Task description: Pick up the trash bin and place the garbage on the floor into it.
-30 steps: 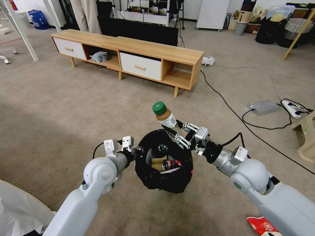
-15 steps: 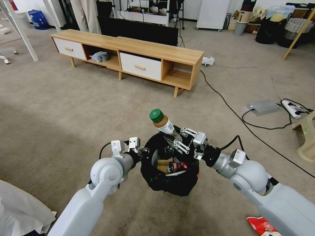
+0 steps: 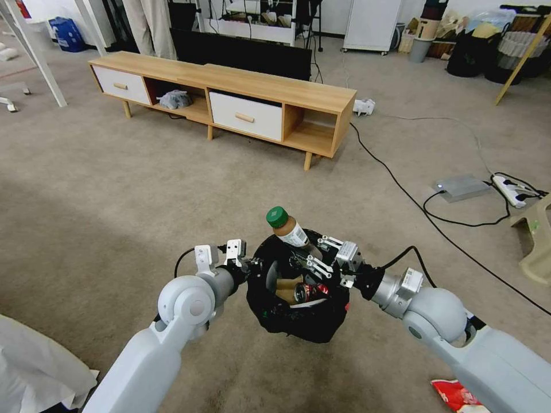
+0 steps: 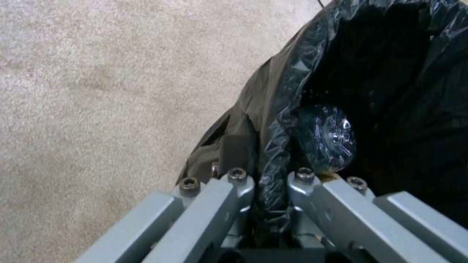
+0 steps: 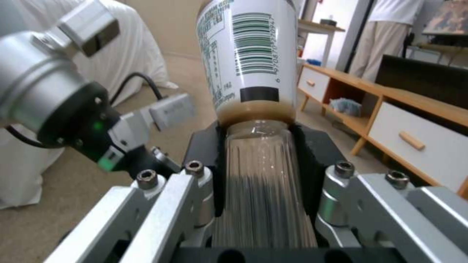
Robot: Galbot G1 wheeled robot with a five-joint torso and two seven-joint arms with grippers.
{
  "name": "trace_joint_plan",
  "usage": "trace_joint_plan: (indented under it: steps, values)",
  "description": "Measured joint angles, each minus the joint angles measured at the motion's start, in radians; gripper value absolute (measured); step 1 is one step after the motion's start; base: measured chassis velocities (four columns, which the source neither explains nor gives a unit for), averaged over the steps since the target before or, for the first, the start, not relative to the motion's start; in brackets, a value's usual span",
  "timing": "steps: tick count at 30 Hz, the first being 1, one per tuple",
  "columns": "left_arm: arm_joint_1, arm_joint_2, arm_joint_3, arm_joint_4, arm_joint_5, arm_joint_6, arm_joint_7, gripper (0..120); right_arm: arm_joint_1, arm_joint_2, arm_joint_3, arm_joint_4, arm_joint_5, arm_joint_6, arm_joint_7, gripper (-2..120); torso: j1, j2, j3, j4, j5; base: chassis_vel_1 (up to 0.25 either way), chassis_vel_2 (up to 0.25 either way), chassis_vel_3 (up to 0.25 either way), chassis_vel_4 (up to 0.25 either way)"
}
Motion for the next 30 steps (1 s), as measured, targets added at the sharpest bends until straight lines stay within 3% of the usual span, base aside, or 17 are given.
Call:
trace_joint_plan:
  steps: [6, 10, 15, 21, 23, 27, 30]
  values:
    - [0.001, 0.003, -0.002, 0.000, -0.001, 0.000, 0.002, 0, 0.002, 0.006, -0.008, -0.023, -0.007, -0.003, 0.010, 26, 0.000, 0.000, 0.000, 0.0000, -0.0001, 0.000, 0.000, 0.000, 0.000]
    - [0.002, 0.006, -0.004, 0.000, 0.000, 0.000, 0.003, 0, 0.001, 0.007, -0.008, -0.037, -0.024, 0.003, 0.019, 33, 0.000, 0.000, 0.000, 0.0000, 0.0000, 0.000, 0.000, 0.000, 0.000]
    - [0.003, 0.008, -0.008, -0.001, 0.002, 0.000, 0.003, 0, 0.000, 0.002, -0.005, -0.066, -0.037, 0.012, 0.022, 57, 0.000, 0.000, 0.000, 0.0000, -0.0001, 0.000, 0.000, 0.000, 0.000]
    - [0.004, 0.009, -0.010, -0.004, 0.002, 0.000, 0.003, 0, -0.009, 0.005, -0.014, -0.075, -0.046, 0.013, 0.020, 73, 0.000, 0.000, 0.000, -0.0001, -0.0001, 0.000, 0.000, 0.000, 0.000]
    - [0.007, 0.010, -0.014, -0.007, 0.003, 0.000, 0.003, 0, -0.012, 0.007, -0.021, -0.086, -0.063, 0.016, 0.020, 86, 0.000, 0.000, 0.000, 0.0000, -0.0001, 0.000, 0.000, 0.000, 0.000]
    - [0.011, 0.015, -0.019, -0.011, 0.002, 0.000, 0.004, 0, -0.013, 0.007, -0.022, -0.101, -0.071, 0.021, 0.015, 99, 0.000, 0.000, 0.000, 0.0000, 0.0000, 0.000, 0.000, 0.000, 0.000]
    - [0.012, 0.018, -0.024, -0.014, 0.002, 0.000, 0.004, 0, -0.014, 0.008, -0.022, -0.104, -0.072, 0.022, 0.014, 99, 0.000, 0.000, 0.000, 0.0000, 0.0000, 0.000, 0.000, 0.000, 0.000]
